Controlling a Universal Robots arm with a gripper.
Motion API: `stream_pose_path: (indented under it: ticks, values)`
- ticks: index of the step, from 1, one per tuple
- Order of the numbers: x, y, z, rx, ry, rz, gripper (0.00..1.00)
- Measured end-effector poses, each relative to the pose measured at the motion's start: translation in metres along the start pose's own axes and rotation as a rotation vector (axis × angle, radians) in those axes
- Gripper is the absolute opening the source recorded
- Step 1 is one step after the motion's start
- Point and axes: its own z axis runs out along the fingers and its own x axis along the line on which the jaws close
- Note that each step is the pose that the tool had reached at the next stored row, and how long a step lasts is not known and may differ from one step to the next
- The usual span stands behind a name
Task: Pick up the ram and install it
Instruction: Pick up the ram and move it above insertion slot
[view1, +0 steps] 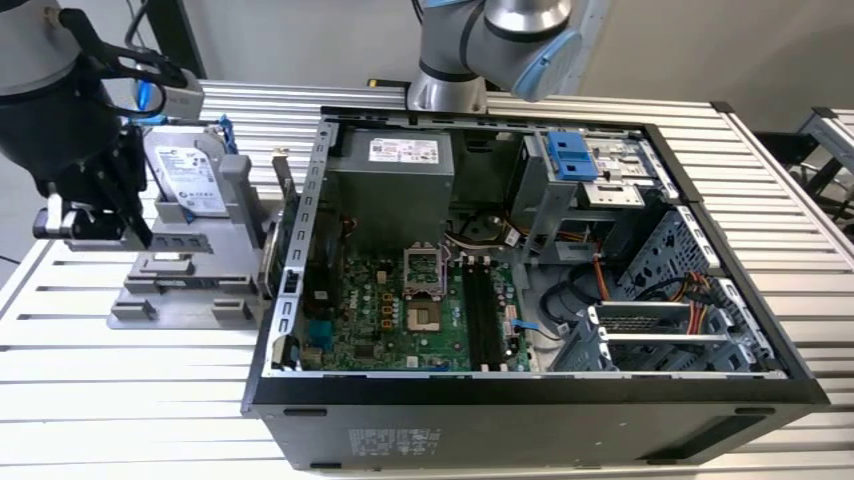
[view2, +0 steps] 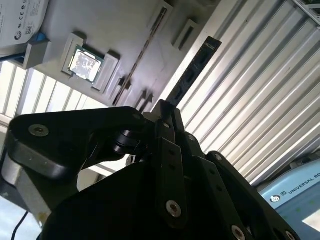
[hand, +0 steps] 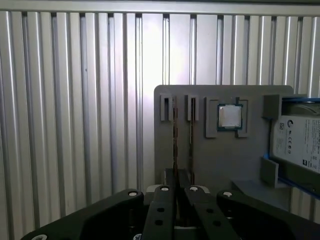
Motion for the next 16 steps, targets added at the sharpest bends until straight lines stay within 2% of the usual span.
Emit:
stream_pose_path:
  ticks: [9, 16]
  values:
    - [-0.0005, 0.0001, -0.0119, 0.0000, 0.0000, 0.000, 0.00]
    - [-0.0006, 0.0002, -0.0169, 0.0001, -0.0001, 0.000, 0.00]
